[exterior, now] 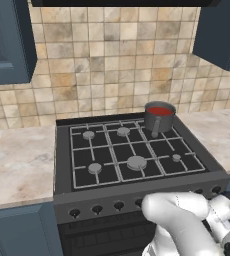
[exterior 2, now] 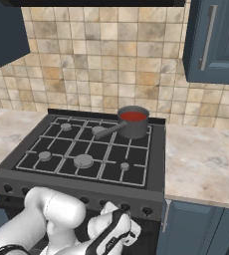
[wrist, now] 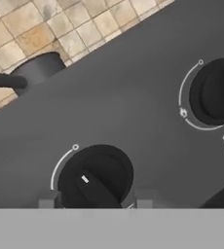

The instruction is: Wait until the marinara sauce is simmered to a deep red color and then turn off the stove.

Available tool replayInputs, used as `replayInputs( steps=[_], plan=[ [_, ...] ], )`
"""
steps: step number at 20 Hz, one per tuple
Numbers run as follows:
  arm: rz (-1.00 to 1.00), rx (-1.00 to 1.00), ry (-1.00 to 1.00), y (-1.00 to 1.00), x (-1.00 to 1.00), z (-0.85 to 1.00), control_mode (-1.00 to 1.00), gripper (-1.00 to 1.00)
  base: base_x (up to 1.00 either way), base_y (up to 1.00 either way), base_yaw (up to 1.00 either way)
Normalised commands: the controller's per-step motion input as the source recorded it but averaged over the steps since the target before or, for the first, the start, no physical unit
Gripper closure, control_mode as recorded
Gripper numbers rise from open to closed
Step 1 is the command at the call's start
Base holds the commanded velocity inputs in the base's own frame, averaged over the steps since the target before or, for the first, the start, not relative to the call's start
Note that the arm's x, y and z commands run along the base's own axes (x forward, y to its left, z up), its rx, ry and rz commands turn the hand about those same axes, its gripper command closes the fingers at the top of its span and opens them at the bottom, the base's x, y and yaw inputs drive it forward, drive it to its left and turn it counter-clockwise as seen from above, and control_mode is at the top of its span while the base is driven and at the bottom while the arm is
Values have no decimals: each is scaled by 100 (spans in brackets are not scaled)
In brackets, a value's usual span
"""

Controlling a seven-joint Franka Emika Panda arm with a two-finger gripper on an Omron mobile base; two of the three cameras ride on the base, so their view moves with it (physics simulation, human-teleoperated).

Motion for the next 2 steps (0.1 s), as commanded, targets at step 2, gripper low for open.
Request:
replayInputs(
  steps=[2],
  plan=[
    [0,19,-2,0,0,0,-100,100,0,0,0]
  ],
)
